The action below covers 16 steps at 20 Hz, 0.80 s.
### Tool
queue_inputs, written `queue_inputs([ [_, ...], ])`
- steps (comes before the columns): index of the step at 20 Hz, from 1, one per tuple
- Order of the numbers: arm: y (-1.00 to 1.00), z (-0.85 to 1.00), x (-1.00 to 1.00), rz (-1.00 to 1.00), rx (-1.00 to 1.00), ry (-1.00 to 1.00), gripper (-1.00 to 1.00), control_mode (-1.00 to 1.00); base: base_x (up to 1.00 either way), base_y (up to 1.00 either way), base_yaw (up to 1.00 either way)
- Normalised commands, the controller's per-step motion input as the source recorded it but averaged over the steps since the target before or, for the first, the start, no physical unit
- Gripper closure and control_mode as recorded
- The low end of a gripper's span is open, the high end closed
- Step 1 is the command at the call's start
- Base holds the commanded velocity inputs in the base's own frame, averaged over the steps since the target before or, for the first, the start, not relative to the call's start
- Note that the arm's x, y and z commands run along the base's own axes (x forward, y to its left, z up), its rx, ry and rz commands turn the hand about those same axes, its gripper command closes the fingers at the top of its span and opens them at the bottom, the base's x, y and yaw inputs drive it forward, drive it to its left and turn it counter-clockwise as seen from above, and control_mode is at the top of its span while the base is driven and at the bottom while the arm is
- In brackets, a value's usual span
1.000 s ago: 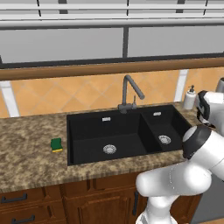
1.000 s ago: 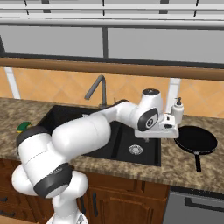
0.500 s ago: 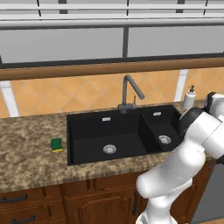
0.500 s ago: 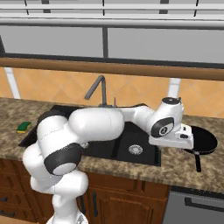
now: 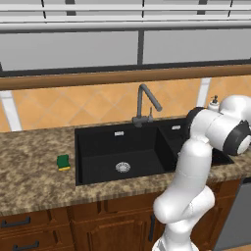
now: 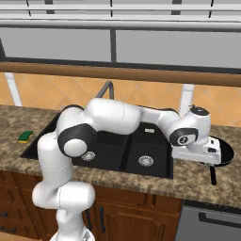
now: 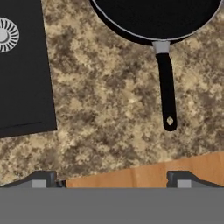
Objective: Pick the pan and sponge and place them into the sink. Then turn on the water.
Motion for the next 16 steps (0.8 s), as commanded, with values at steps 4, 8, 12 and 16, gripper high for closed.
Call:
queue_inputs([
  [4,-0.23,-0.27,0.09,0.0,0.01,0.0,-1.0,-1.0,0.0,0.0,0.0],
  [8,-0.16,-0.18,0.11,0.0,0.0,0.0,-1.0,-1.0,0.0,0.0,0.0],
  [12,-0.13,-0.01,0.12,0.0,0.01,0.0,-1.0,-1.0,0.0,0.0,0.0],
  [16,-0.11,-0.22,0.18,0.0,0.0,0.0,-1.0,-1.0,0.0,0.0,0.0],
])
